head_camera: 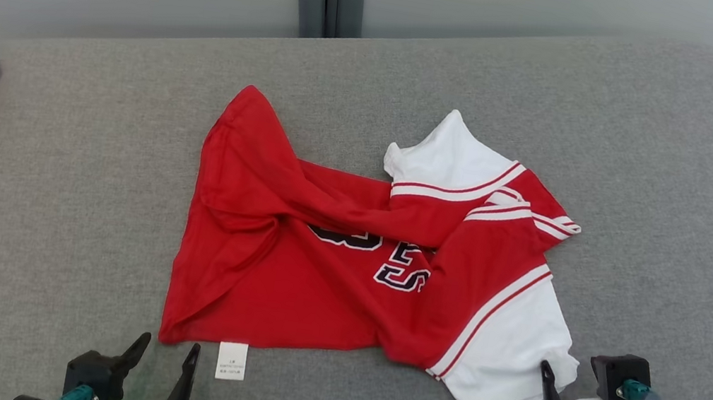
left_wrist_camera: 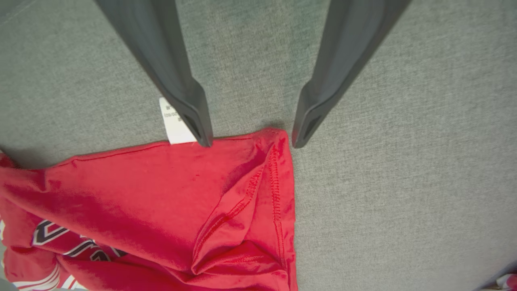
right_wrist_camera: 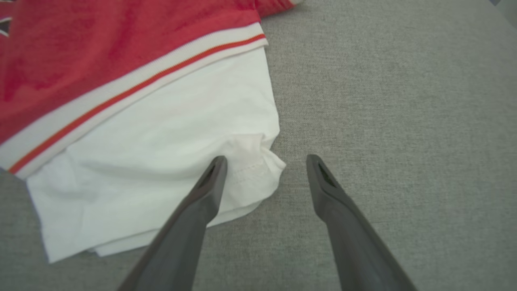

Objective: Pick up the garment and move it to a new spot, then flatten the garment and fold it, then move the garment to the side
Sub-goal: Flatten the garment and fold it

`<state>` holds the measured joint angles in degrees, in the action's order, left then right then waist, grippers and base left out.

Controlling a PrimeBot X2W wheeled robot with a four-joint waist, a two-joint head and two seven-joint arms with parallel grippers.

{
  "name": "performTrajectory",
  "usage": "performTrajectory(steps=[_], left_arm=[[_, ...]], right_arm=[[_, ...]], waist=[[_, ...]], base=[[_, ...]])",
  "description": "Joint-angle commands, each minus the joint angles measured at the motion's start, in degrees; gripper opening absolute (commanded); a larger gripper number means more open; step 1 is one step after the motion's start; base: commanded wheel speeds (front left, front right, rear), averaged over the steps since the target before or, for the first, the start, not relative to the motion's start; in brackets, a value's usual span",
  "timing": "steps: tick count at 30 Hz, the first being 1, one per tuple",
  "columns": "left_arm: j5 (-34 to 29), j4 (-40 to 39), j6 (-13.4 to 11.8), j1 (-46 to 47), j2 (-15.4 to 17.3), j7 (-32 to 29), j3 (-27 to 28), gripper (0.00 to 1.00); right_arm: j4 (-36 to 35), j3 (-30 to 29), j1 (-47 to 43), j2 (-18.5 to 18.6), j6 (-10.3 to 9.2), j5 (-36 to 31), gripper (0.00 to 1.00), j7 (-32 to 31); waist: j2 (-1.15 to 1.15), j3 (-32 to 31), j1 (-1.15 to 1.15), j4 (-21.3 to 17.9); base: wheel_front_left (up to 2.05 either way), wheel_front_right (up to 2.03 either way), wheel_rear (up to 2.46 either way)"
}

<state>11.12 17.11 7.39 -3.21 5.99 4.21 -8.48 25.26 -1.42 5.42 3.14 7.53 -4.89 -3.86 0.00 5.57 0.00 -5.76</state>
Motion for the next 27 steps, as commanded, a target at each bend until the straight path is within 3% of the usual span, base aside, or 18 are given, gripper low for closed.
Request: performTrajectory(steps=[1,16,17,18,19,20,24,27], left_arm=[[0.5,0.46,0.08,1.13,0.65,0.41,0.02,1.0],[1.96,7.37,-0.24,7.32,1.35,0.15,-0.34,1.0],[2.12,7.99,-0.21,7.57,1.33,-0.14,-0.47,0.93],[2.35,8.56,-0.15,7.81,1.41,-0.56,-0.77,0.28],[2.54,8.88,-0.11,7.99,1.5,-0.51,-0.97,0.0],[2.86,9.19,-0.06,8.26,1.58,-0.27,-1.25,0.0],[5.06,9.91,0.01,8.06,1.78,-0.57,-1.7,0.0],[9.81,8.23,0.12,6.69,0.9,-1.37,-1.13,0.0]], right_arm=[[0.44,0.21,0.83,0.01,-0.08,-0.42,1.0,0.42],[4.56,1.96,4.28,-0.24,-0.08,0.28,1.0,1.07],[5.06,2.22,4.28,-0.24,-0.08,0.58,1.0,0.67],[5.72,2.74,4.36,-0.25,-0.08,1.02,0.78,0.11],[5.98,3.07,4.53,-0.25,-0.08,1.5,0.42,0.18],[6.16,3.0,4.87,-0.22,-0.08,2.48,0.0,0.61],[7.02,2.1,5.64,0.06,-0.11,3.67,0.0,1.75],[5.81,1.8,6.57,-0.15,-0.09,10.02,0.0,3.78]], waist=[[0.0,0.5,0.0,-0.41],[0.0,3.34,0.0,-0.92],[0.0,3.39,0.0,-1.01],[0.0,3.42,0.0,-1.15],[0.0,3.45,0.0,-1.26],[0.0,3.49,0.0,-1.38],[0.0,2.63,0.0,-1.74],[0.0,1.44,0.0,-1.9]], base=[[0.0,0.0,0.0],[0.0,0.0,0.0],[0.0,0.0,0.0],[0.0,0.0,0.0],[0.0,0.0,0.0],[0.0,0.0,0.0],[0.0,0.0,0.0],[0.0,0.0,0.0]])
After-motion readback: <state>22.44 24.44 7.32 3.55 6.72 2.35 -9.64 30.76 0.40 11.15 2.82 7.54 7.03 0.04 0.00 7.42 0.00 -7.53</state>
